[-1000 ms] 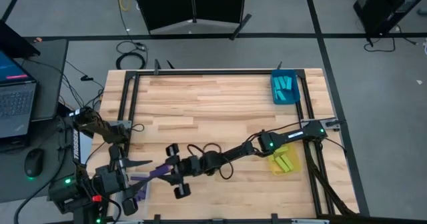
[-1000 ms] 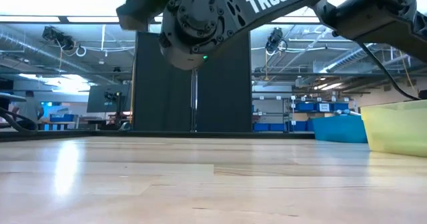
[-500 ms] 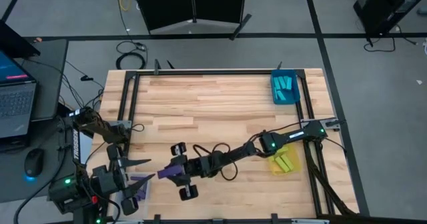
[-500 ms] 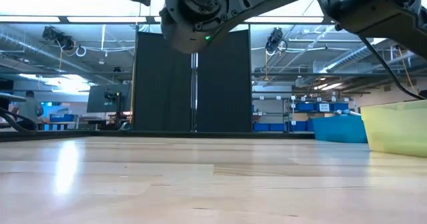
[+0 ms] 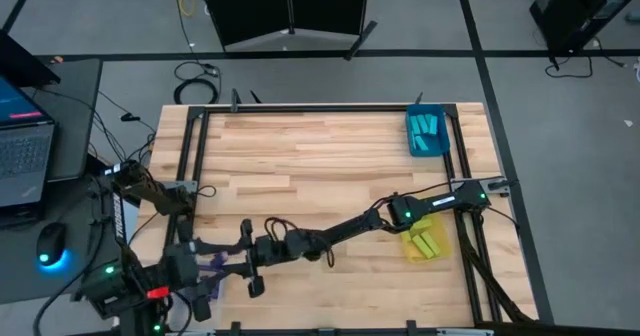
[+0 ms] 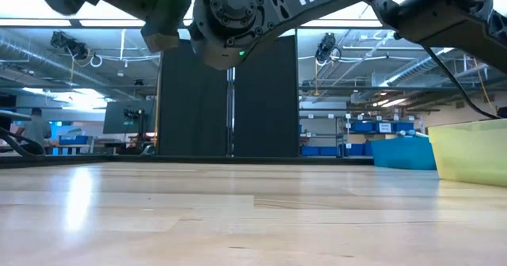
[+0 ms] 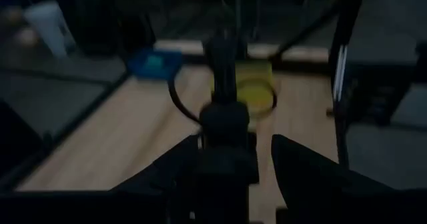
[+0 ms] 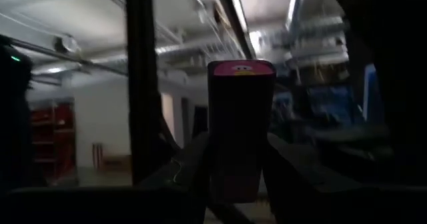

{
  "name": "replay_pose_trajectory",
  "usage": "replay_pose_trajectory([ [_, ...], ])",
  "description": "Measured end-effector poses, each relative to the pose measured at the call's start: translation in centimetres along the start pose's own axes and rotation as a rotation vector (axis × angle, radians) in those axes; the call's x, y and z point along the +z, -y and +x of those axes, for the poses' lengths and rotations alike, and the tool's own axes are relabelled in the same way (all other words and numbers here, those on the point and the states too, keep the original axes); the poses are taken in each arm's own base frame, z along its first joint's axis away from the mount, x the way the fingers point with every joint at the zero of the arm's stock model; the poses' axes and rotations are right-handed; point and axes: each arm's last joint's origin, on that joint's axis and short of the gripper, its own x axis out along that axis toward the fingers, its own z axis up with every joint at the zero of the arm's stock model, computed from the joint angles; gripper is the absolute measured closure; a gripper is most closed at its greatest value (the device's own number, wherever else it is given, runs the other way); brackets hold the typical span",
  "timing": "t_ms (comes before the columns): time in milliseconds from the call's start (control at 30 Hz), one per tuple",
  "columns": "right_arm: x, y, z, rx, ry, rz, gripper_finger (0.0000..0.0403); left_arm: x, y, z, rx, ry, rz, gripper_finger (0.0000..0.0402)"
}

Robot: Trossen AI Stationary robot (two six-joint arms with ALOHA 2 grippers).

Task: Sort blocks
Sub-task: Put the violet block into the transparent bin

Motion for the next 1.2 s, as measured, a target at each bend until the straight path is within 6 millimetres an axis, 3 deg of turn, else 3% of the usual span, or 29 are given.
replay_pose_trajectory([
  [167, -0.6, -0.7, 0.2, -0.070, -0.130, -0.029, 0.0274, -1.3, 0.1, 1.1, 0.015, -0.148, -0.047, 0.0204],
  [300, 0.6, -2.0, 0.7, -0.150, -0.216, -0.139, 0.0274, -1.9, 0.2, 1.3, 0.019, -0.203, -0.080, 0.0204],
  [400, 1.5, -3.0, 0.9, -0.227, -0.266, -0.234, 0.0274, -1.9, 0.2, 1.0, 0.012, -0.202, -0.096, 0.0204],
  [633, 1.4, -6.1, 0.0, -0.478, -0.388, -0.485, 0.0275, -1.9, 0.2, 0.4, -0.002, -0.138, -0.090, 0.0204],
  [933, 4.6, -10.6, -0.9, -0.802, -0.534, -0.868, 0.0275, -1.5, 0.0, 0.6, 0.015, -0.071, -0.097, 0.0204],
  [1033, 5.5, -11.4, -1.0, -0.832, -0.558, -0.934, 0.0275, -1.4, -0.1, 0.9, 0.026, -0.071, -0.091, 0.0204],
  [1200, 5.3, -11.8, -1.3, -0.865, -0.599, -0.957, 0.0275, -2.3, 1.0, 2.3, 0.067, -0.124, -0.046, 0.0204],
])
